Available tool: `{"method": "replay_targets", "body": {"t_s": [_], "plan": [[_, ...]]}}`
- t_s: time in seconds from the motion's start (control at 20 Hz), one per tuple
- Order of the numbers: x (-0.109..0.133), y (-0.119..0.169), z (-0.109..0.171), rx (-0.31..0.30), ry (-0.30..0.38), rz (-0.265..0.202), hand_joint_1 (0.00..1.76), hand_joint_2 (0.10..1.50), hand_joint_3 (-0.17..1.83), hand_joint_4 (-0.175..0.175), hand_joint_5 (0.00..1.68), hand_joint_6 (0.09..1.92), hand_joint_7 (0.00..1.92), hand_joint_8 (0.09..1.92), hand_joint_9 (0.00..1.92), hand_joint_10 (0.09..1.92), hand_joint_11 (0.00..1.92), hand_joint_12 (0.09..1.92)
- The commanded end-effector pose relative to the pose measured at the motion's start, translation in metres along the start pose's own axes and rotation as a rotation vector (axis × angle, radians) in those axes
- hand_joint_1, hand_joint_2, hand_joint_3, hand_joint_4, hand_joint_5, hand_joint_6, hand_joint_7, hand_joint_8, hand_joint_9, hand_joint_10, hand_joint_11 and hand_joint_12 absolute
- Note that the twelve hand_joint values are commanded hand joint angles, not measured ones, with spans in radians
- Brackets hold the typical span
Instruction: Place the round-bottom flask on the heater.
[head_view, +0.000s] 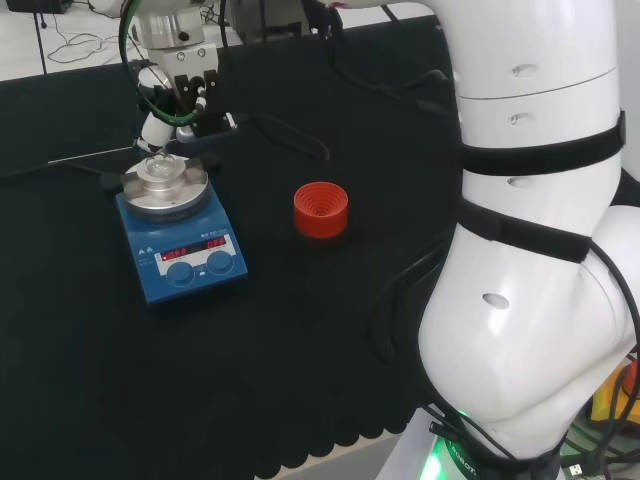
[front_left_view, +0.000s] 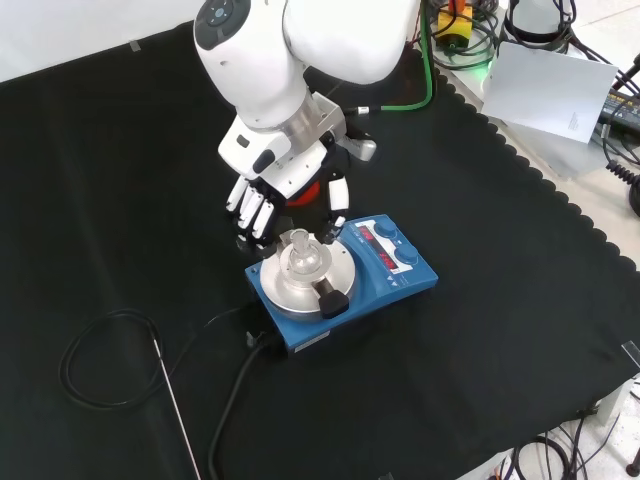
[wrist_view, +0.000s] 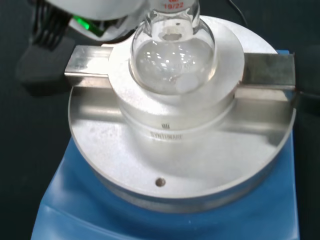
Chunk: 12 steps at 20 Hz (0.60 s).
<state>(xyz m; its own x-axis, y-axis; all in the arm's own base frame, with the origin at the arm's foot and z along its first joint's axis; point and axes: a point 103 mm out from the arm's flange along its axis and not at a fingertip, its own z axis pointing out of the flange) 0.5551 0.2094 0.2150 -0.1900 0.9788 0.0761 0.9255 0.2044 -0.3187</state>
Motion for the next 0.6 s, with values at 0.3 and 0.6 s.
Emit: {"method": "replay_targets", "body": {"t_s": [0.3, 0.6], "plan": [[-0.018, -0.05, -0.021, -0.044, 0.007, 0.048, 0.86, 0.59, 0.58, -0.027, 0.46, 0.71, 0.31, 0.75, 0.58, 0.69, 0.34, 1.36], [-0.029, -0.078, -0.031, -0.061, 0.027, 0.064, 0.86, 0.6, 0.57, -0.026, 0.46, 0.69, 0.31, 0.75, 0.57, 0.69, 0.31, 1.37]]}}
